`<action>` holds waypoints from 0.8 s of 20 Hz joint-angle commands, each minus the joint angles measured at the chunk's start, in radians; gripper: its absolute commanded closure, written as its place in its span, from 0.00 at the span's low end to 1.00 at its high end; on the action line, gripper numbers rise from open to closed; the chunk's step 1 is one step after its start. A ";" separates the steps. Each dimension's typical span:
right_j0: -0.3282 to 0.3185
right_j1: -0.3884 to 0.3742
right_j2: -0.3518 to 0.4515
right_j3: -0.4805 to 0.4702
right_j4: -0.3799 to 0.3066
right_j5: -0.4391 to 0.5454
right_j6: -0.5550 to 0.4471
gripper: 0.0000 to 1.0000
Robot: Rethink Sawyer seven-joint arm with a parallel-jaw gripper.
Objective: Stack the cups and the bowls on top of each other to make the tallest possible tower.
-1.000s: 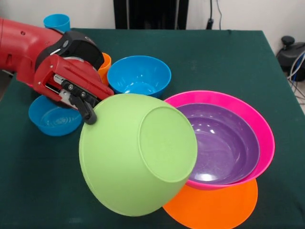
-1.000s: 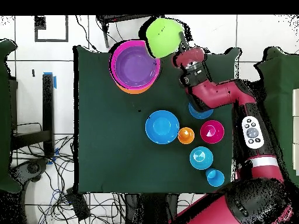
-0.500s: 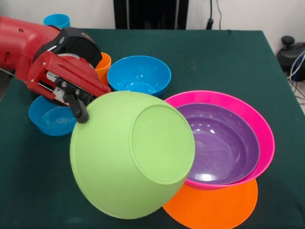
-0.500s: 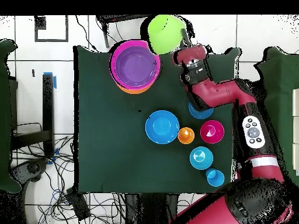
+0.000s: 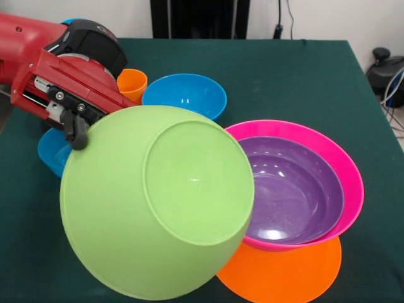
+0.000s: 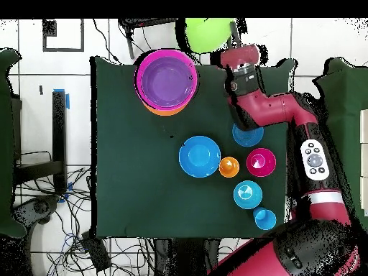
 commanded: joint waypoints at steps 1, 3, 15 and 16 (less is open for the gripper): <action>0.041 -0.021 0.001 -0.007 0.071 0.030 0.075 1.00; 0.050 0.004 0.001 -0.034 0.075 0.015 0.062 1.00; 0.137 0.058 -0.012 -0.034 0.162 -0.051 -0.091 1.00; 0.148 0.072 -0.013 -0.043 0.158 -0.056 -0.101 1.00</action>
